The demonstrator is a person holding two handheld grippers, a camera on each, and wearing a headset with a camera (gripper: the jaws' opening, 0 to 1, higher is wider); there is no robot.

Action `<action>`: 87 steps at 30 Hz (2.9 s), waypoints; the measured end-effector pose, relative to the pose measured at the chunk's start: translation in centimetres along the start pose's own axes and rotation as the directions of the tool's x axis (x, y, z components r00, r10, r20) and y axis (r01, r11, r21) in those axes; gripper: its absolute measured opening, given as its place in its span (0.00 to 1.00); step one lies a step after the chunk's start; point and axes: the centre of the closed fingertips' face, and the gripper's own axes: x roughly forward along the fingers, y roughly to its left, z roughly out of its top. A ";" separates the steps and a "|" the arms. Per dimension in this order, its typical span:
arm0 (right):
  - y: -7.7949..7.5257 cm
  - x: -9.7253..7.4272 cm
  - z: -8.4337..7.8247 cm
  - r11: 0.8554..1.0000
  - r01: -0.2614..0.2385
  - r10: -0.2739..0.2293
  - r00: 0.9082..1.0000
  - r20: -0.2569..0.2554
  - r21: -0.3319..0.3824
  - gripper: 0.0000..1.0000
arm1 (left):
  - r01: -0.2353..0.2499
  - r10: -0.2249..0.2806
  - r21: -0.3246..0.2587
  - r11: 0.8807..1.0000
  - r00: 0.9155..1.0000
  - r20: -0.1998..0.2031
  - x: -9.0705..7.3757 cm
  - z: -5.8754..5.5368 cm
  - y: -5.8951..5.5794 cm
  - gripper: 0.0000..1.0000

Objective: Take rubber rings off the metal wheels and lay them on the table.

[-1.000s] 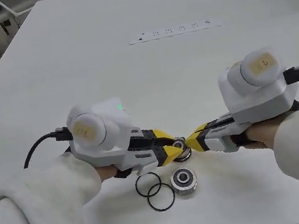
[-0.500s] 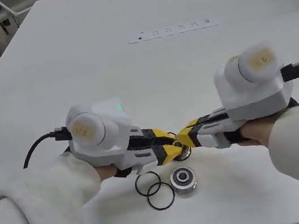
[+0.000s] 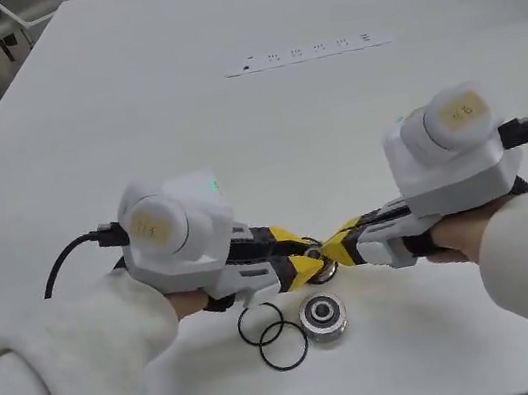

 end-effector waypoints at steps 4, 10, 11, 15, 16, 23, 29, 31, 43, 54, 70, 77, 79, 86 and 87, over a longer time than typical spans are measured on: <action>0.0 0.0 0.0 1.000 -0.001 0.001 1.000 0.002 0.004 0.00 | -0.001 0.001 0.011 1.000 1.000 -0.021 0.0 -0.1 0.0 0.11; -0.2 0.0 0.1 1.000 0.002 -0.002 1.000 0.004 0.010 0.00 | 0.027 -0.026 0.006 1.000 0.999 -0.021 -0.5 0.2 -0.4 0.12; -0.2 -0.1 0.1 1.000 0.002 -0.002 1.000 0.006 0.014 0.00 | 0.031 -0.031 0.010 0.999 0.999 -0.017 -0.6 0.4 -0.5 0.10; -0.3 -0.2 0.2 1.000 0.002 -0.002 1.000 0.013 0.022 0.00 | 0.037 -0.037 0.013 0.999 0.999 -0.009 -0.9 0.9 -0.7 0.13; -0.3 -0.2 0.2 1.000 0.002 -0.003 1.000 0.014 0.023 0.00 | 0.037 -0.037 0.017 0.999 0.999 -0.009 -0.9 1.0 -0.7 0.14; -0.3 -0.2 0.3 1.000 0.001 -0.001 1.000 0.016 0.025 0.00 | 0.044 -0.044 0.023 0.999 0.999 -0.003 -2.1 1.6 -1.1 0.33; -0.4 -0.3 0.5 1.000 -0.001 0.000 1.000 0.023 0.028 0.00 | 0.052 -0.052 0.036 0.998 0.999 0.004 -3.2 2.1 -1.3 0.39; -0.5 -0.4 0.5 0.999 0.000 0.000 1.000 0.026 0.032 0.00 | 0.041 -0.041 0.042 0.998 0.999 0.008 -3.5 2.2 -1.2 0.48; -0.8 -0.7 1.1 0.998 0.001 -0.004 0.999 0.049 0.061 0.00 | 0.036 -0.036 -0.002 0.999 0.999 0.028 -5.9 2.5 -0.9 0.63; -0.4 -1.1 1.7 0.997 -0.017 0.011 0.997 0.073 0.079 0.00 | -0.003 0.005 -0.048 0.999 0.999 0.045 -8.5 2.2 -0.9 0.74; 1.2 -1.4 2.5 0.994 -0.070 0.062 0.994 0.092 0.087 0.00 | -0.033 0.035 -0.076 0.997 0.999 0.015 -10.7 0.1 -2.9 0.81; 2.5 -1.4 3.2 0.989 -0.113 0.102 0.989 0.110 0.093 0.00 | -0.066 0.068 -0.111 0.992 0.997 0.020 -11.9 -0.7 -2.9 0.81; 2.9 -1.4 3.3 0.989 -0.121 0.111 0.988 0.110 0.088 0.00 | -0.067 0.070 -0.119 0.991 0.997 0.021 -12.1 -0.8 -3.0 0.83; 4.3 -1.4 3.7 0.985 -0.154 0.145 0.983 0.114 0.074 0.00 | -0.074 0.079 -0.146 0.987 0.996 0.029 -12.6 -1.3 -3.4 0.87; 4.5 -1.3 3.7 0.985 -0.158 0.149 0.982 0.114 0.071 0.00 | -0.069 0.073 -0.151 0.986 0.997 0.022 -12.6 -1.6 -3.5 0.87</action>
